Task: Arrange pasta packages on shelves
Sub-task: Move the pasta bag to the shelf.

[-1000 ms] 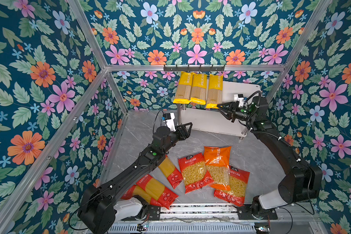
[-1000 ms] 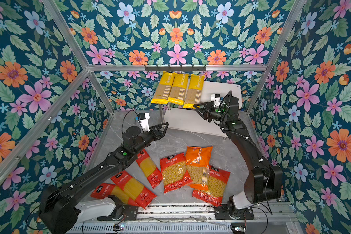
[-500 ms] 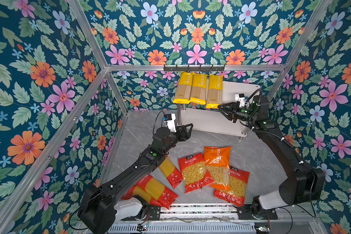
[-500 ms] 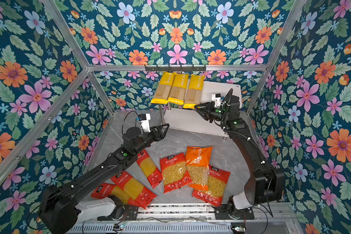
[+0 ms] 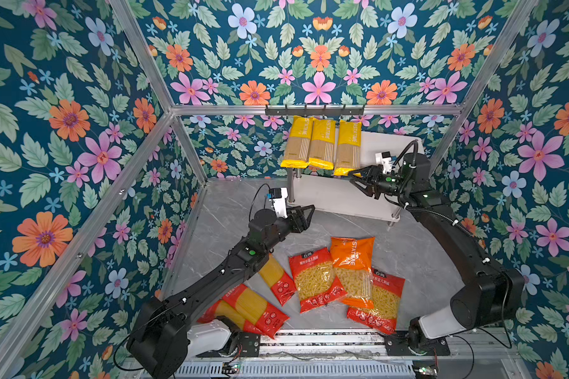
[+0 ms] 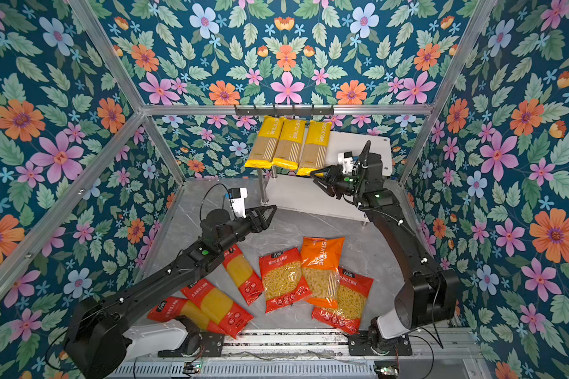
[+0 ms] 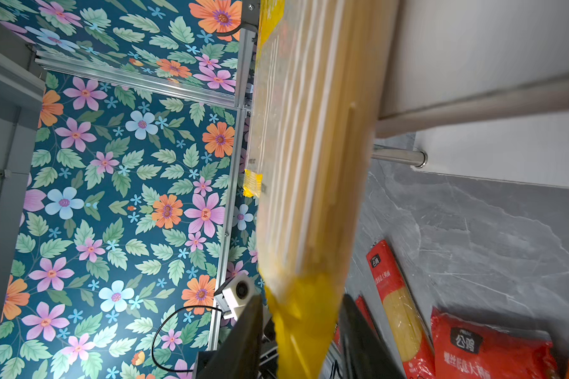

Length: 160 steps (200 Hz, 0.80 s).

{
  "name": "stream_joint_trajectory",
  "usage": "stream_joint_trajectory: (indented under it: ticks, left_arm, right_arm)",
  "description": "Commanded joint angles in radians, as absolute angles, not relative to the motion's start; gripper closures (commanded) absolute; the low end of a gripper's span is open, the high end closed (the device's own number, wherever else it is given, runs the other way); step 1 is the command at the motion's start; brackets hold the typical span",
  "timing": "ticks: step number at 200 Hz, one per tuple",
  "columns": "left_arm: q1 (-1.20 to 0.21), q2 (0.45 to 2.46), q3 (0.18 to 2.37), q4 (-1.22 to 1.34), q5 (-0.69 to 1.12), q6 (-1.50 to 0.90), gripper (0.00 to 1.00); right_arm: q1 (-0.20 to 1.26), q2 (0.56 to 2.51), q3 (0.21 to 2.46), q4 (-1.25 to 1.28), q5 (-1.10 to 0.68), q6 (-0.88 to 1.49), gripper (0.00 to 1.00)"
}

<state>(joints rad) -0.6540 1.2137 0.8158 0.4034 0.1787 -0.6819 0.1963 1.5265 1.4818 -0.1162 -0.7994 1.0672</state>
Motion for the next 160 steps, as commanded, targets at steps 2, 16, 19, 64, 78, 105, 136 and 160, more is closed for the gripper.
stream_joint_trajectory:
  ticks: [2,16,19,64,78,105,136,160]
  left_arm:
    - [-0.653,1.208,0.809,0.449,0.181,-0.68,0.3]
    - [-0.653,1.204,0.805,0.447,0.178,-0.678,0.3]
    - [-0.653,1.203,0.804,0.446,0.177,-0.677,0.3]
    - [-0.653,1.211,0.798,0.448,0.178,-0.673,0.3]
    - [-0.653,1.206,0.791,0.448,0.174,-0.672,0.3]
    - [-0.653,1.195,0.784,0.439,0.166,-0.664,0.3]
    - [-0.652,1.195,0.789,0.434,0.166,-0.658,0.3]
    - [-0.653,1.178,0.785,0.419,0.158,-0.654,0.3]
  right_arm:
    - [0.199,1.549,1.517,-0.14,-0.765,1.054,0.59]
    - [0.199,1.563,1.54,-0.165,-0.748,1.035,0.58]
    - [0.199,1.568,1.544,-0.169,-0.745,1.032,0.58]
    - [0.199,1.632,1.605,-0.194,-0.773,1.008,0.79]
    - [0.199,1.635,1.618,-0.204,-0.798,0.995,0.85]
    - [0.198,1.647,1.648,-0.204,-0.87,0.968,0.92]
    - [0.198,1.709,1.684,-0.191,-0.925,0.985,0.95]
    - [0.199,1.712,1.69,-0.222,-0.91,0.96,0.95]
